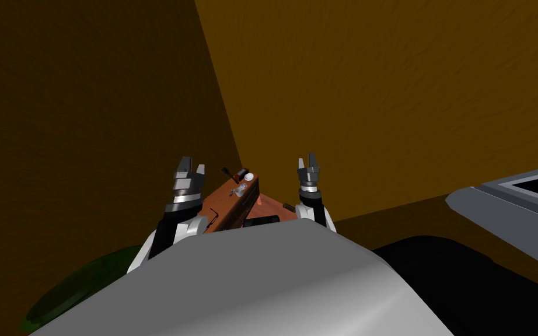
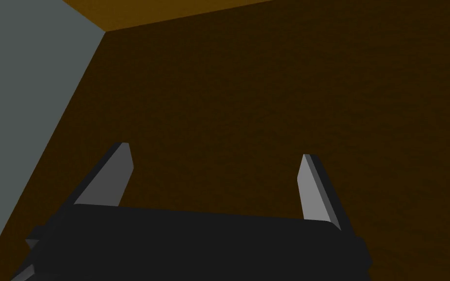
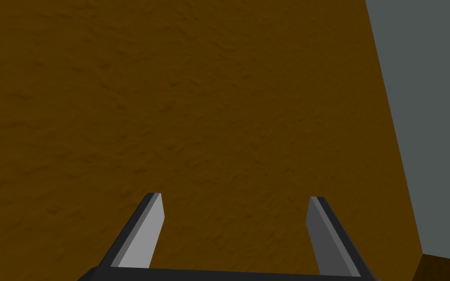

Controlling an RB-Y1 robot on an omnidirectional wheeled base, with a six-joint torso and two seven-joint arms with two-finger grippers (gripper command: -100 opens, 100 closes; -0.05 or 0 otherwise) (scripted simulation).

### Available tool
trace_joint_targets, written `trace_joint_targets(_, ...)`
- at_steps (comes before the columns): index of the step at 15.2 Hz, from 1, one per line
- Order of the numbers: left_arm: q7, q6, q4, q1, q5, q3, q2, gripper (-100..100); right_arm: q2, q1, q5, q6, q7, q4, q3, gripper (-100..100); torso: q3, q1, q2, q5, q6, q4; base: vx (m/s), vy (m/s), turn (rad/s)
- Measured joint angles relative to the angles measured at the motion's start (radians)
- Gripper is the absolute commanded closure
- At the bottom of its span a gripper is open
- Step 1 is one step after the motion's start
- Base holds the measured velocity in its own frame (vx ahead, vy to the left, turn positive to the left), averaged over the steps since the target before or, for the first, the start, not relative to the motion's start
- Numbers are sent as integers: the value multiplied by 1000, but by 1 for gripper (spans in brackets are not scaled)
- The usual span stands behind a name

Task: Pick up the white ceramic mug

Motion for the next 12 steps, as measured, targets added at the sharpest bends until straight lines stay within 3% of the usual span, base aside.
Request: trace_joint_targets(12, -65, 222, 217, -89, 95, -20, 88, -100, 0, 0, 0, 0, 0, 0, 0, 0, 0, 0, 0, 0, 0, 0, 0, -4, -14)
